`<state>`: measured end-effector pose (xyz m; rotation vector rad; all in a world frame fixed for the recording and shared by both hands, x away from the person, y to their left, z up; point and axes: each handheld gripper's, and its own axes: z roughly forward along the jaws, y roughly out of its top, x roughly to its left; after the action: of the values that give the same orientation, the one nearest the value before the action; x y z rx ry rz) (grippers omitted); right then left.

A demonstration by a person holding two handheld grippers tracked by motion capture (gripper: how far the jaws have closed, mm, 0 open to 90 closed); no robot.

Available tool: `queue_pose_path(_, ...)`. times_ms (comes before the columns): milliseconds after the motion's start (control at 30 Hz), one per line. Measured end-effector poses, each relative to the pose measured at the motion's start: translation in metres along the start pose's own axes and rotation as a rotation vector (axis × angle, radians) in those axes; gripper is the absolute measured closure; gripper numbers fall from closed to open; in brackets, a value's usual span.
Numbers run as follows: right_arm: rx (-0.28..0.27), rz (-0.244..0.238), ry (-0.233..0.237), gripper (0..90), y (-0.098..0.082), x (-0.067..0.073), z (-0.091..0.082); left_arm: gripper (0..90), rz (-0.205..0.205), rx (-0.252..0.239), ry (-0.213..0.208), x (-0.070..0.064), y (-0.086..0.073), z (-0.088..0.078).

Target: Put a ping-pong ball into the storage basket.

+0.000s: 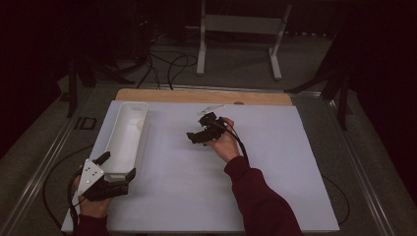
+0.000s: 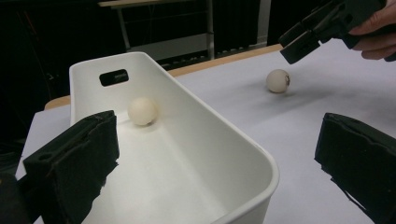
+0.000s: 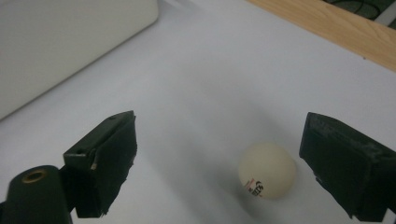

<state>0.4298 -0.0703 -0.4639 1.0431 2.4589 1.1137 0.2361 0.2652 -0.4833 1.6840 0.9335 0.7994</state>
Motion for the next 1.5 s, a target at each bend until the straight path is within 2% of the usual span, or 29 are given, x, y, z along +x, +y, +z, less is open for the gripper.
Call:
queue_pose_path(467, 0.017, 0.04, -0.011, 13.2, -0.008, -0.011, 0.003, 0.6, 0.0, 0.001, 0.001, 0.0, 0.0, 0.0)
queue_pose_path(1500, 0.05, 0.092, -0.024, 14.5, -0.015, -0.024, 0.015, 0.6, -0.001, 0.001, 0.002, 0.0, 0.0, 0.0)
